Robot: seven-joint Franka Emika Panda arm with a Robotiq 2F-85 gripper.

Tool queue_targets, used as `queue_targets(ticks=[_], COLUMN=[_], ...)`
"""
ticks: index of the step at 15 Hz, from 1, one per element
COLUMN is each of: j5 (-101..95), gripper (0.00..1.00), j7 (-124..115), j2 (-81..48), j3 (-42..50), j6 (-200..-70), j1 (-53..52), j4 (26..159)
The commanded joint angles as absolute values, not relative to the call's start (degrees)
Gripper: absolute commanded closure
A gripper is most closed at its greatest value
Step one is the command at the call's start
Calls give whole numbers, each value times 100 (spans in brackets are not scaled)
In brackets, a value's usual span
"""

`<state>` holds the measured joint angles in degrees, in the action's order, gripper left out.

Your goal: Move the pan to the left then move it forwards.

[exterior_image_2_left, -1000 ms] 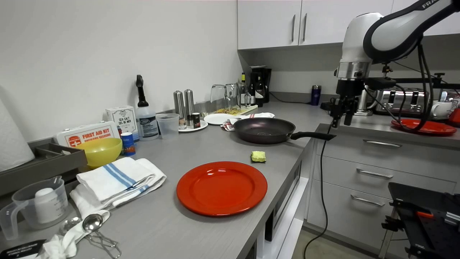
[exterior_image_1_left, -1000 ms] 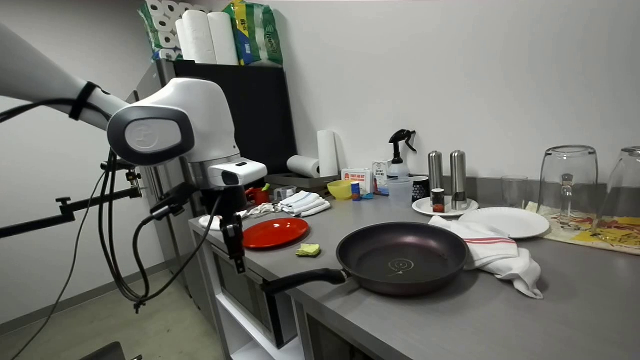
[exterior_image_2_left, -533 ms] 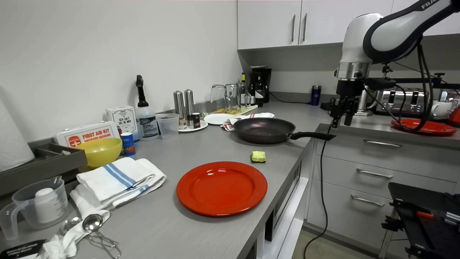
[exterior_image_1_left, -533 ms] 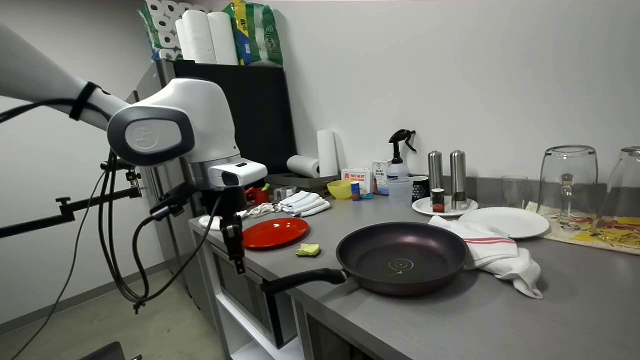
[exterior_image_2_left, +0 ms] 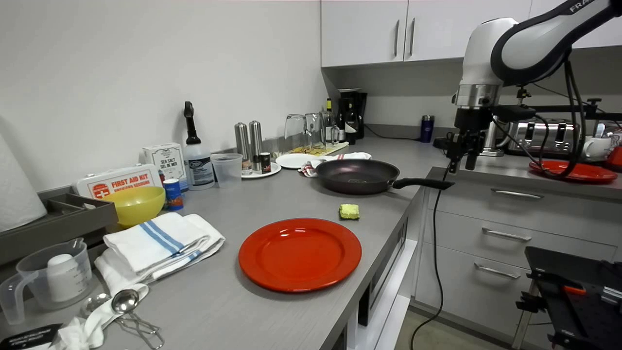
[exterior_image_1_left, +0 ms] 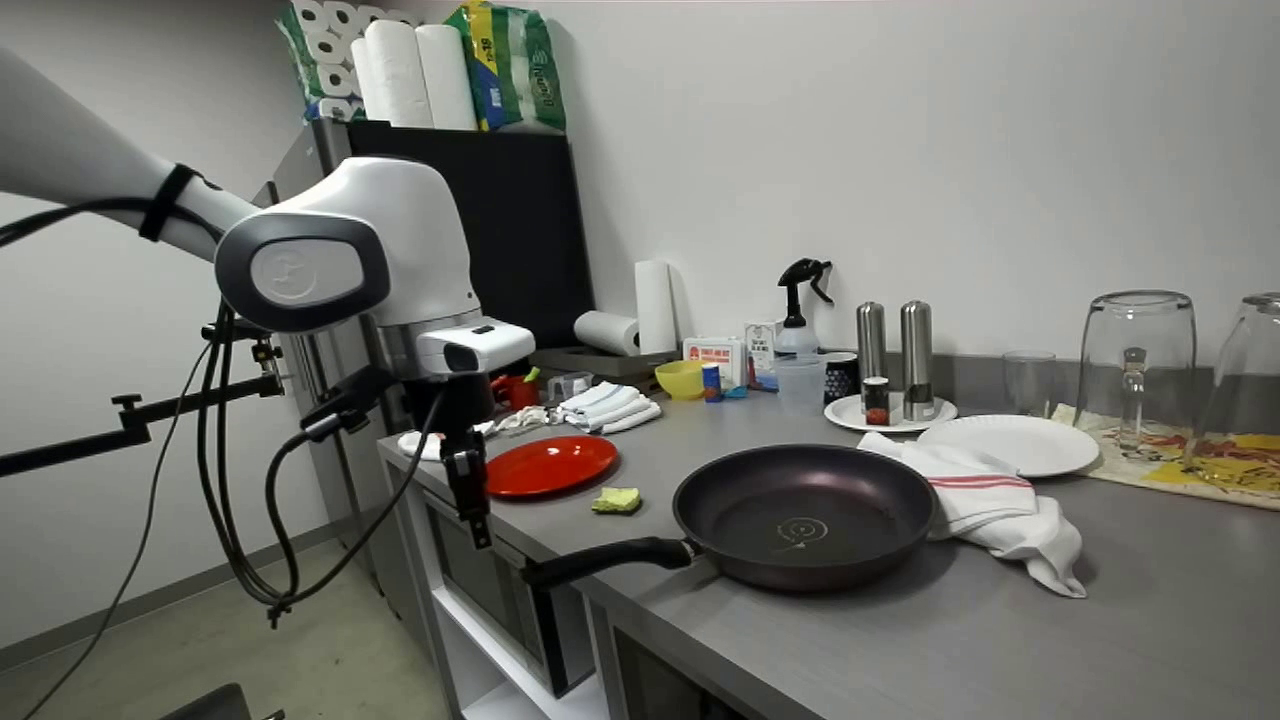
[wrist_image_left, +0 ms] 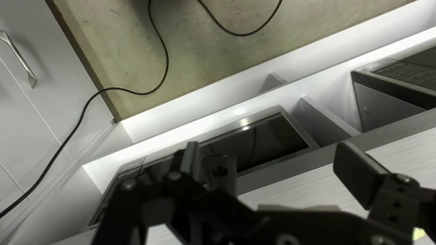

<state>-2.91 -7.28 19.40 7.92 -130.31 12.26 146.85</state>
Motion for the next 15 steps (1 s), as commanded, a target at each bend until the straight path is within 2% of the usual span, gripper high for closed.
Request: queue_targets(ticks=[1, 7, 15], j5=[-192, -107, -381], gripper=[0, 0, 0], j7=[-917, -1307, -1525], j2=[1561, 648, 134], j3=[781, 738, 1006], j6=[-13292, -14077, -14157], j1=[1193, 1138, 1277], j4=[14489, 14026, 13216])
